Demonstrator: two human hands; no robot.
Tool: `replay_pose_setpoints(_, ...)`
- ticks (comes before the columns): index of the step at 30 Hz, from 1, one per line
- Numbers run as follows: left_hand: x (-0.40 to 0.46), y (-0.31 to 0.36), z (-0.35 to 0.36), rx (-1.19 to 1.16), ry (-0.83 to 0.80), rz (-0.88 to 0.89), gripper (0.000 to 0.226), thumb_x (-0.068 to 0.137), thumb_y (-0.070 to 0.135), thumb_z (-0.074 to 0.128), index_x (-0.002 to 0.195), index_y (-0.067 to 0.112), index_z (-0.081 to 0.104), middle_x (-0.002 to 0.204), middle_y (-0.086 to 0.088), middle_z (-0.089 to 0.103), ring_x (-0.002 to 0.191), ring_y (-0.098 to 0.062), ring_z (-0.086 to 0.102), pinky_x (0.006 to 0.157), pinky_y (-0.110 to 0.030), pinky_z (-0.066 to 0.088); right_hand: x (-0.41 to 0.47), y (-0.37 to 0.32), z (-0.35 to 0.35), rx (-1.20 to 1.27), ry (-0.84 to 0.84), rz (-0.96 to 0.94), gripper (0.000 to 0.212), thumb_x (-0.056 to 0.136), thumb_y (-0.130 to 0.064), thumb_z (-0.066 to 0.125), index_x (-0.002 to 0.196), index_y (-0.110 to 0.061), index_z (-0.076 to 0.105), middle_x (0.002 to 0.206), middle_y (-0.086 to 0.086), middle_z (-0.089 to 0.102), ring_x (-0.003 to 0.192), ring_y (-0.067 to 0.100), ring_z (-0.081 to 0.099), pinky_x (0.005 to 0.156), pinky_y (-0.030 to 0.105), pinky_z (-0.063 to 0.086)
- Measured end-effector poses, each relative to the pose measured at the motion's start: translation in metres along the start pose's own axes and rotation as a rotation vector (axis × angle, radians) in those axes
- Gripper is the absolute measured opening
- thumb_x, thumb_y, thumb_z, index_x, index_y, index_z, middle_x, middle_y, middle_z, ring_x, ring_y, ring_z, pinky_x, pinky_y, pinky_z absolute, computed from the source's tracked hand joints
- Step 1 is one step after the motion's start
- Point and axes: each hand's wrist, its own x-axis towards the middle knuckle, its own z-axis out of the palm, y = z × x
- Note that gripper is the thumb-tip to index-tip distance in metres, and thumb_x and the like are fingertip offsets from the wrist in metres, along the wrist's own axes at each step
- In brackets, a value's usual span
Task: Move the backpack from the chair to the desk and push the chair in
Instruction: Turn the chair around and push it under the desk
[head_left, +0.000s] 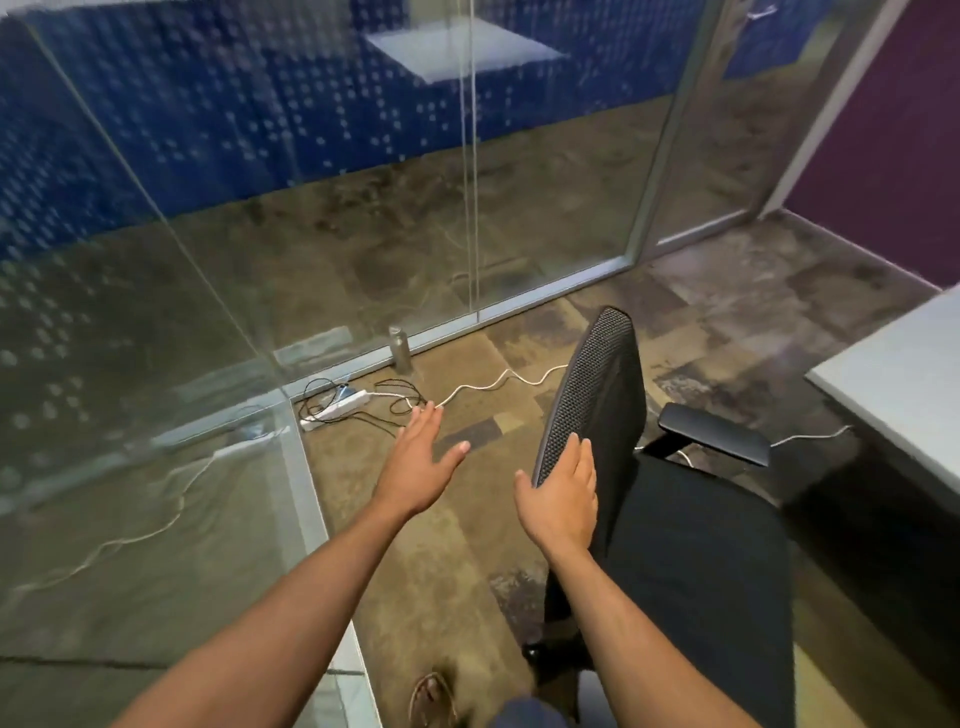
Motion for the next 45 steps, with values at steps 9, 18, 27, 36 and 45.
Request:
replay_pose_setpoints(9,0.09,0.019,0.02,-0.003,-0.17,0.179,0.074,0.094,0.049,0.055,0.153,0.014,0.029,0.165,-0.002,0.02,0.153,-0.015,0.007,0.125,-0.038,0.008,0.013,-0.003,-0.004,0.046,-0.011,0.129,0.1,0.085,-0.045,0.067,0.158,-0.022,0.002,0.167,0.005,0.009,0.152,0.025,0.016,0.12,0.043,0.025)
replay_pose_setpoints(18,0.176,0.049,0.05,-0.037,-0.253,0.427,0.065,0.095,0.044,0.056,0.151,0.015,0.037,0.162,-0.001,0.027,0.148,-0.005,0.013,0.122,-0.029,0.011,0.043,-0.004,-0.001,0.057,-0.075,0.233,0.111,0.074,-0.044,0.067,0.157,-0.026,-0.005,0.167,0.0,0.009,0.15,0.023,0.02,0.116,0.042,0.032)
replay_pose_setpoints(27,0.254,0.113,0.077,-0.001,-0.363,0.774,0.05,0.094,0.045,0.056,0.132,0.012,0.061,0.149,-0.006,0.05,0.144,-0.016,0.036,0.12,-0.035,0.027,0.061,-0.002,-0.005,0.144,-0.132,0.311,0.123,0.061,-0.051,0.069,0.155,-0.037,-0.01,0.167,-0.009,0.0,0.151,0.019,0.017,0.117,0.04,0.028)
replay_pose_setpoints(36,0.279,0.148,0.12,0.139,-0.659,1.205,0.046,0.094,0.046,0.051,0.111,0.011,0.074,0.132,-0.007,0.065,0.136,-0.021,0.048,0.12,-0.044,0.027,0.055,-0.004,-0.004,0.156,-0.107,0.433,0.126,0.061,-0.049,0.075,0.156,-0.036,-0.005,0.167,-0.006,0.006,0.151,0.019,0.017,0.119,0.039,0.026)
replay_pose_setpoints(45,0.297,0.164,0.122,0.374,-0.84,1.62,0.047,0.093,0.048,0.037,0.1,0.02,0.075,0.1,0.003,0.076,0.098,-0.022,0.067,0.094,-0.036,0.043,0.047,-0.022,0.007,0.132,0.004,0.641,0.113,0.063,-0.051,0.07,0.156,-0.036,0.008,0.164,-0.01,0.022,0.145,0.017,0.032,0.109,0.033,0.033)
